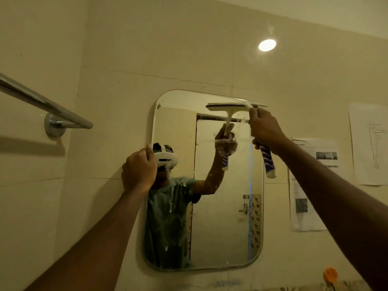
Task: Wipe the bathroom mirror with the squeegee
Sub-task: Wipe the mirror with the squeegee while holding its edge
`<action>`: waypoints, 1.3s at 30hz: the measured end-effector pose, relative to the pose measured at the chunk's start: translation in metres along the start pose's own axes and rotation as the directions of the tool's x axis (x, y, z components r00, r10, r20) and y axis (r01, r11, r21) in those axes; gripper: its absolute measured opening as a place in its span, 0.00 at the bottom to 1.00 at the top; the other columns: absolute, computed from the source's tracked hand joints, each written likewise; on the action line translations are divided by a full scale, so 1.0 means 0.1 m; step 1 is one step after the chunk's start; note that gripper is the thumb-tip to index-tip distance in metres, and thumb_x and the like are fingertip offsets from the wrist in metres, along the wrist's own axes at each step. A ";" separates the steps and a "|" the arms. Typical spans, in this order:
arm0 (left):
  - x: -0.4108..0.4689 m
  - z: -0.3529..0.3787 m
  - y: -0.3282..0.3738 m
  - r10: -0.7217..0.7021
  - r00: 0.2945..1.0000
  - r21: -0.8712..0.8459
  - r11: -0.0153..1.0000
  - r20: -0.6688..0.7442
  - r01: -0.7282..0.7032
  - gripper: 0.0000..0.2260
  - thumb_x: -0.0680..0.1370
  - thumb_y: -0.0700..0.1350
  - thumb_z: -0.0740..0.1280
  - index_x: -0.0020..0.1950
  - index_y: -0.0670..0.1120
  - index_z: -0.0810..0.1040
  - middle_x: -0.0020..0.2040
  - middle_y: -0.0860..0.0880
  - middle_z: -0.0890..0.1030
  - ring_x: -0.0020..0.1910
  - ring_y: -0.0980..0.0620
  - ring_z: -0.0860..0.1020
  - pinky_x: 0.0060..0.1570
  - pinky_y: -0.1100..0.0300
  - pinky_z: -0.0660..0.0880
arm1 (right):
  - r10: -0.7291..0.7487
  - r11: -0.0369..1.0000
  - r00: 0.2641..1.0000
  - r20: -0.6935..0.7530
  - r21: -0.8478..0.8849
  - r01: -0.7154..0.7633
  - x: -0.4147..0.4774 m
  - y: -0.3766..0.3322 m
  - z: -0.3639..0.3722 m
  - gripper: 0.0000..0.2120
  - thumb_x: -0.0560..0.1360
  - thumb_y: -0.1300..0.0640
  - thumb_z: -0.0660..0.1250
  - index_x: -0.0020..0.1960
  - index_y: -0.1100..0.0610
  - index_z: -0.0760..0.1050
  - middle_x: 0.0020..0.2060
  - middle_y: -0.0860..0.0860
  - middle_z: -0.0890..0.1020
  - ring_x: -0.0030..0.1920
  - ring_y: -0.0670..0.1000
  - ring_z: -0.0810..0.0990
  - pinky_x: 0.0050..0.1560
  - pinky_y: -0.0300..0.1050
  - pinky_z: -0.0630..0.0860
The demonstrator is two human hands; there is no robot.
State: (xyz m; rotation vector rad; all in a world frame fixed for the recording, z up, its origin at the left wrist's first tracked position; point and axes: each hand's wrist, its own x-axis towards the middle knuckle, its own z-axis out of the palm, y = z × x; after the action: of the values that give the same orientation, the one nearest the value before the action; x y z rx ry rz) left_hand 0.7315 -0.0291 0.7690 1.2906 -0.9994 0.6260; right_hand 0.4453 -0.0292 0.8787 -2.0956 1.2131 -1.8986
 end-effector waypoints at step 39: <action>-0.04 0.00 0.05 -0.033 0.999 0.019 0.999 -0.007 0.033 0.23 0.83 0.53 0.50 0.44 0.40 0.78 0.41 0.41 0.81 0.41 0.42 0.80 0.38 0.56 0.71 | 0.100 0.956 0.988 0.115 -0.286 -0.063 -0.04 -0.11 -0.22 0.12 0.83 0.54 0.51 0.49 0.61 0.67 0.35 0.56 0.74 0.32 0.54 0.76 0.37 0.51 0.80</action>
State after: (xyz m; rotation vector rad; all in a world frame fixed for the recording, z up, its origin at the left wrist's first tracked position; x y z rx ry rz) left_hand 0.7259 -0.0279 0.7681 1.3182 -0.9666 0.6160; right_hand 0.4319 -0.0097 0.8860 -2.2184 1.5934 -1.6093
